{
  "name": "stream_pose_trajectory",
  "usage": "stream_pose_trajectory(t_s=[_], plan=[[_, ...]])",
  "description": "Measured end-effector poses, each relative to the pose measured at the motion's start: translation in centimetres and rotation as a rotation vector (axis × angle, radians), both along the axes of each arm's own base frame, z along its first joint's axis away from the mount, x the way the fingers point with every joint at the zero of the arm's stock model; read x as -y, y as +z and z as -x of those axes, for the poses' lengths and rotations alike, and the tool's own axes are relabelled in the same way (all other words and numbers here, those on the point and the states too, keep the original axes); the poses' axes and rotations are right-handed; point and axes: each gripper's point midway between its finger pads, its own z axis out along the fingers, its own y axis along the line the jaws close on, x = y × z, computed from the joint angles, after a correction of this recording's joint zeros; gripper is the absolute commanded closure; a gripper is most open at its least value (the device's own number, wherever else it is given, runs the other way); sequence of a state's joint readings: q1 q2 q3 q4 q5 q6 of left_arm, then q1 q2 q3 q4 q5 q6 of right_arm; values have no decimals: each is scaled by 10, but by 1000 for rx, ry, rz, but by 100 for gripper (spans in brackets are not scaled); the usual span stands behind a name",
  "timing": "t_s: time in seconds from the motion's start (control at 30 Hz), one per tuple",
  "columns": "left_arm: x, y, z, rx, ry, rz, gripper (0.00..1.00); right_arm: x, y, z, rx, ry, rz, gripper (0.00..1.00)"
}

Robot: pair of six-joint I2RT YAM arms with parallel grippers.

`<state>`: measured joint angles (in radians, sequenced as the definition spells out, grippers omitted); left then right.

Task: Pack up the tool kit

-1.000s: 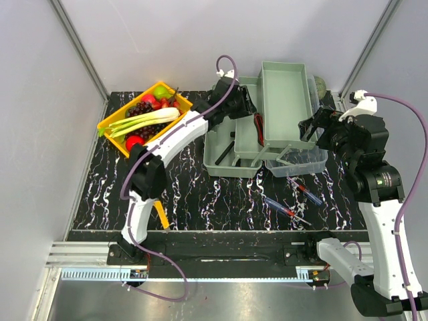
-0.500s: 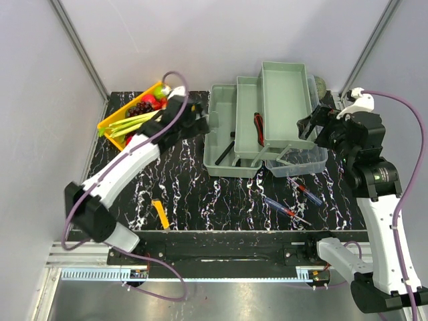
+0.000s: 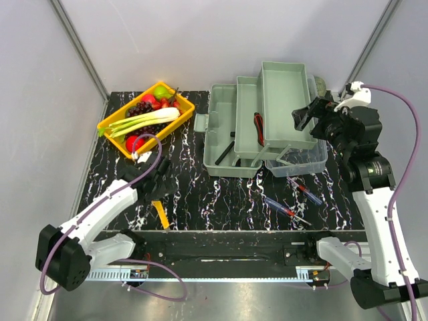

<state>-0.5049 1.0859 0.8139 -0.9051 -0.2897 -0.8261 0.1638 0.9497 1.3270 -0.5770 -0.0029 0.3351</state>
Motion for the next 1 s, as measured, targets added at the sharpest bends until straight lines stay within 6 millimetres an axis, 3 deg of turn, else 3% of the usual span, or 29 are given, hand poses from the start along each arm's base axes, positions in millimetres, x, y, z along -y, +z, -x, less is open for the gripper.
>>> stream_pose_trajectory(t_s=[0.13, 0.3, 0.5, 0.83, 0.93, 1.0], plan=[[-13, -27, 25, -92, 40, -28, 4, -9, -7, -13, -12, 19, -47, 2], [-21, -55, 39, -156, 64, -19, 21, -15, -18, -21, -49, 26, -83, 2], [-18, -85, 44, -228, 90, 52, 42, -16, -14, -24, -37, 23, -101, 2], [-16, -84, 34, -245, 67, 34, 90, -15, -14, -24, -36, 17, -100, 2], [-18, -82, 29, -237, 61, 17, 100, -13, -15, -24, -35, 11, -95, 2], [-19, -76, 22, -221, 56, 5, 100, -13, -15, -24, -34, 12, -92, 2]])
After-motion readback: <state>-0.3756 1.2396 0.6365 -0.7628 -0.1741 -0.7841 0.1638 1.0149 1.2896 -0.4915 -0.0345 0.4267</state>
